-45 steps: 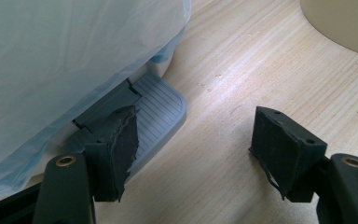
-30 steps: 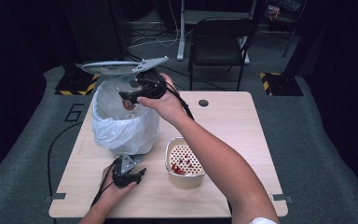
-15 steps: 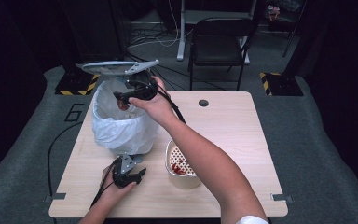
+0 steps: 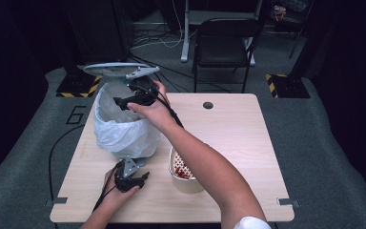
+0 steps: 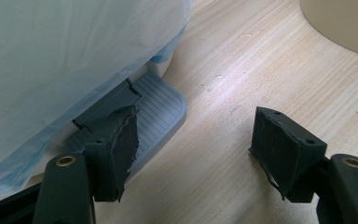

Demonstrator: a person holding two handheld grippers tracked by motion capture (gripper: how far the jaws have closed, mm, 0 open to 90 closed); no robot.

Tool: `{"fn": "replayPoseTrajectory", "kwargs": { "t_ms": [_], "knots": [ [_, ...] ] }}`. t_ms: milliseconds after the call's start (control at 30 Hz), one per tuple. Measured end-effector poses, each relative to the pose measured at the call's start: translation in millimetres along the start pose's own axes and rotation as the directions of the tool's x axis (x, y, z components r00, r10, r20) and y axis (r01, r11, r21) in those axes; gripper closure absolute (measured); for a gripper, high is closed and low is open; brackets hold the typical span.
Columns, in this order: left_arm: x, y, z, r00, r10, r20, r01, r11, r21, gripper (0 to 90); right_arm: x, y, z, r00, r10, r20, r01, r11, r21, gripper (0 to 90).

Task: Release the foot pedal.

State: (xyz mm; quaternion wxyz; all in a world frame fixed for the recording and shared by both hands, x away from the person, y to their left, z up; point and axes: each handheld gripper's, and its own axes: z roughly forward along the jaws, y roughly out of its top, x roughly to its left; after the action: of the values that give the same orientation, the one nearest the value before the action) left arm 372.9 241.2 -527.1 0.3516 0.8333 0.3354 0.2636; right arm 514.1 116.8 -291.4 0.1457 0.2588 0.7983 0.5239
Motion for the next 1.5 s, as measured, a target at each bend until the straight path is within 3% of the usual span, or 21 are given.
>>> {"fn": "replayPoseTrajectory", "kwargs": {
  "t_ms": [200,233,267,300,433,467,500,533,567,633,733,767,833,1000,1033,1067,1100,1233,1367,1467,1500],
  "knots": [
    [-1.4,-2.4,-1.3,0.9997,0.008,-0.023,-0.009,0.9991,-0.042,30.6,0.7,-6.2,-17.7,0.9984,-0.044,-0.035,0.045,0.999,0.021,15.4],
    [1.6,-2.0,-4.4,0.9999,-0.013,0.007,0.013,0.9988,-0.046,30.5,-0.3,-8.9,-29.0,0.9968,-0.056,-0.058,0.058,0.998,0.024,17.2],
    [1.8,-2.4,-4.1,0.9996,-0.028,-0.002,0.028,0.9965,-0.079,30.6,-1.1,-11.0,-35.8,0.9955,-0.051,-0.079,0.054,0.998,0.026,18.6],
    [4.1,-1.1,-7.5,0.9992,-0.033,0.022,0.034,0.9975,-0.063,30.6,-1.7,-14.3,-42.8,0.9944,-0.045,-0.095,0.048,0.998,0.028,19.9],
    [5.5,-1.6,-10.5,0.9957,-0.081,0.045,0.085,0.9913,-0.1,31.1,-6.0,-28.9,-65.7,0.9919,-0.066,-0.108,0.074,0.995,0.068,25.0],
    [5.5,-0.5,-11.7,0.9943,-0.096,0.046,0.101,0.989,-0.108,31.1,-13.2,-43.8,-87.0,0.9926,-0.086,-0.086,0.096,0.988,0.122,26.9],
    [8.9,0.5,-13.6,0.9961,-0.076,0.046,0.08,0.9922,-0.096,31.6,-17.3,-49.6,-97.0,0.9949,-0.078,-0.064,0.085,0.989,0.12,27.6],
    [7.4,-0.1,-14.1,0.9916,-0.115,0.059,0.121,0.9876,-0.1,32.0,-22.1,-54.6,-106.2,0.9968,-0.066,-0.044,0.071,0.991,0.112,27.8],
    [9.4,0.2,-16.8,0.9932,-0.098,0.063,0.104,0.9905,-0.09,33.4,-27.4,-58.6,-114.6,0.9977,-0.057,-0.035,0.061,0.992,0.107,27.8],
    [9.1,0.4,-20.2,0.9889,-0.129,0.073,0.136,0.9863,-0.094,34.8,-38.3,-65.9,-128.8,0.9993,-0.036,-0.006,0.037,0.997,0.073,27.8],
    [12.3,1.7,-26.4,0.9901,-0.126,0.061,0.133,0.9839,-0.12,35.1,-50.2,-75.0,-142.0,0.9995,-0.018,0.024,0.017,0.998,0.06,27.8],
    [12.5,2.4,-32.1,0.9798,-0.185,0.077,0.194,0.9717,-0.135,35.2,-52.6,-77.8,-145.4,0.9992,-0.022,0.034,0.02,0.998,0.052,27.8],
    [17.7,2.1,-38.0,0.9823,-0.173,0.072,0.181,0.9743,-0.134,35.2,-54.7,-82.9,-152.2,0.9986,-0.015,0.051,0.013,0.999,0.052,27.8],
    [26.9,-3.9,-45.3,0.9686,-0.237,0.076,0.244,0.9629,-0.114,35.8,-58.4,-96.2,-168.6,0.9959,-0.007,0.09,0.004,0.999,0.036,27.8],
    [32.0,-6.9,-47.6,0.9555,-0.284,0.079,0.292,0.9491,-0.118,35.8,-59.1,-99.6,-171.6,0.9951,-0.011,0.098,0.008,0.999,0.037,27.8],
    [32.0,-6.9,-47.6,0.9555,-0.284,0.079,0.292,0.9491,-0.118,35.8,-59.1,-99.6,-171.6,0.9951,-0.011,0.098,0.008,0.999,0.037,27.8],
    [36.4,-10.1,-50.1,0.9468,-0.313,0.073,0.32,0.9416,-0.106,35.7,-60.6,-107.1,-177.5,0.9935,-0.015,0.112,0.01,0.999,0.049,27.8],
    [42.7,-15.5,-53.0,0.9448,-0.324,0.052,0.327,0.9417,-0.08,35.8,-65.0,-119.1,-186.9,0.9898,-0.016,0.141,0.01,0.999,0.046,27.8],
    [51.1,-22.2,-56.0,0.9312,-0.363,0.034,0.364,0.9287,-0.069,35.7,-72.9,-143.8,-203.4,0.9794,0.013,0.201,-0.024,0.998,0.052,27.8],
    [54.8,-24.6,-56.8,0.9311,-0.364,0.022,0.365,0.9294,-0.056,35.7,-75.4,-153.5,-208.3,0.975,0.025,0.221,-0.037,0.998,0.049,27.8],
    [58.0,-27.0,-57.0,0.9286,-0.371,0.01,0.371,0.9274,-0.048,35.7,-78.9,-166.4,-213.9,0.968,0.026,0.25,-0.041,0.998,0.054,27.8]
  ]
}}
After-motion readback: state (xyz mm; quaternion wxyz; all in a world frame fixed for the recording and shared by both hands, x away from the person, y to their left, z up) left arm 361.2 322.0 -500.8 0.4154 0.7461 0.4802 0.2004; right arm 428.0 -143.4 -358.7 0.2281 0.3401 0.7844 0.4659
